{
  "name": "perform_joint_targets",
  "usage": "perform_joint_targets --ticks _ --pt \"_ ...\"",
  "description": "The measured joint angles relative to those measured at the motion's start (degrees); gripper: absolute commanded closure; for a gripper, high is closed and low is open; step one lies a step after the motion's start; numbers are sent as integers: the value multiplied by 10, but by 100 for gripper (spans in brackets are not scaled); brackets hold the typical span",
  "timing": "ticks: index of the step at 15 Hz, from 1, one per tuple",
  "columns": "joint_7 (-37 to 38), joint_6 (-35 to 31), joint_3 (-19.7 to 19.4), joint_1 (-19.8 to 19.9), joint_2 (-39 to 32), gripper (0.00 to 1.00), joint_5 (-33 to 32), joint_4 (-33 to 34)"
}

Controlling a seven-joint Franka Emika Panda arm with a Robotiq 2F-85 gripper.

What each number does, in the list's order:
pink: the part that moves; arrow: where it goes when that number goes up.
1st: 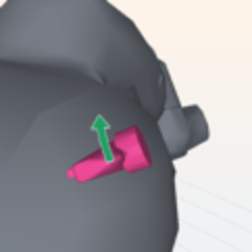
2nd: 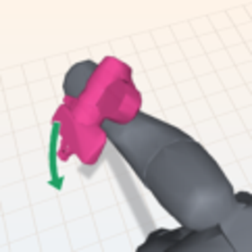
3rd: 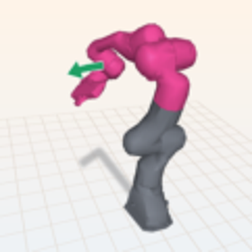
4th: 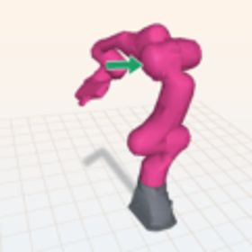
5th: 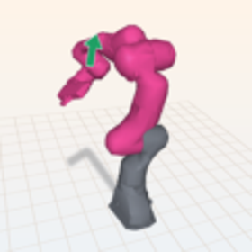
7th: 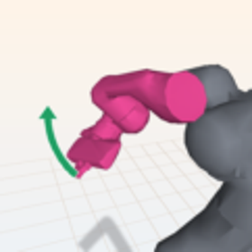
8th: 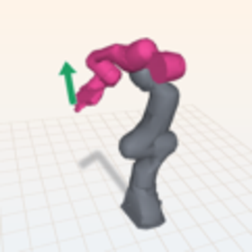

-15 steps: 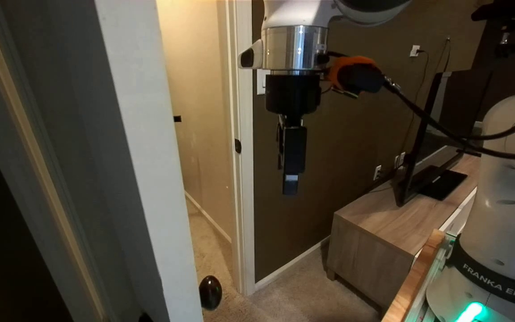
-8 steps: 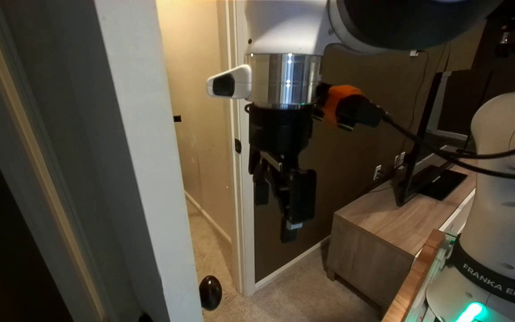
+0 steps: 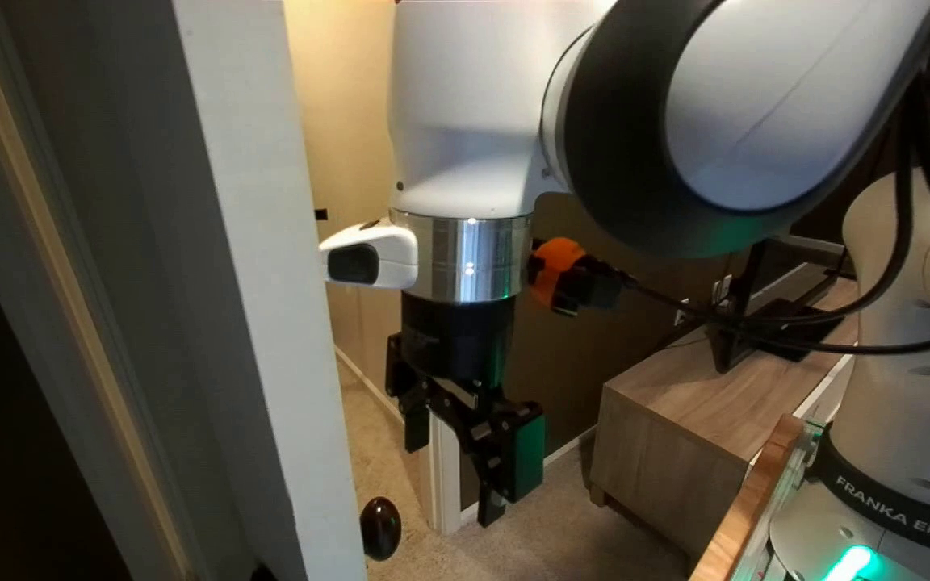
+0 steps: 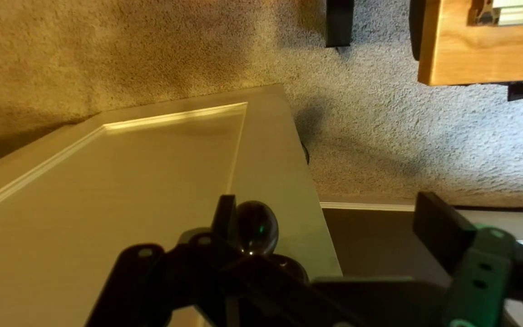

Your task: Close the door

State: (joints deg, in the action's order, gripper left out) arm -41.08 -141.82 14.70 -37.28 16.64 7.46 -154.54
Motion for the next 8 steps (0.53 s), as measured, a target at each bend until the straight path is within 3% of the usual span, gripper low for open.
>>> perform_joint_targets --ticks 4,8 --pt "-4 -68 3 10 -58 0 -33 13" --pt "-4 -74 4 12 -76 0 -35 23"
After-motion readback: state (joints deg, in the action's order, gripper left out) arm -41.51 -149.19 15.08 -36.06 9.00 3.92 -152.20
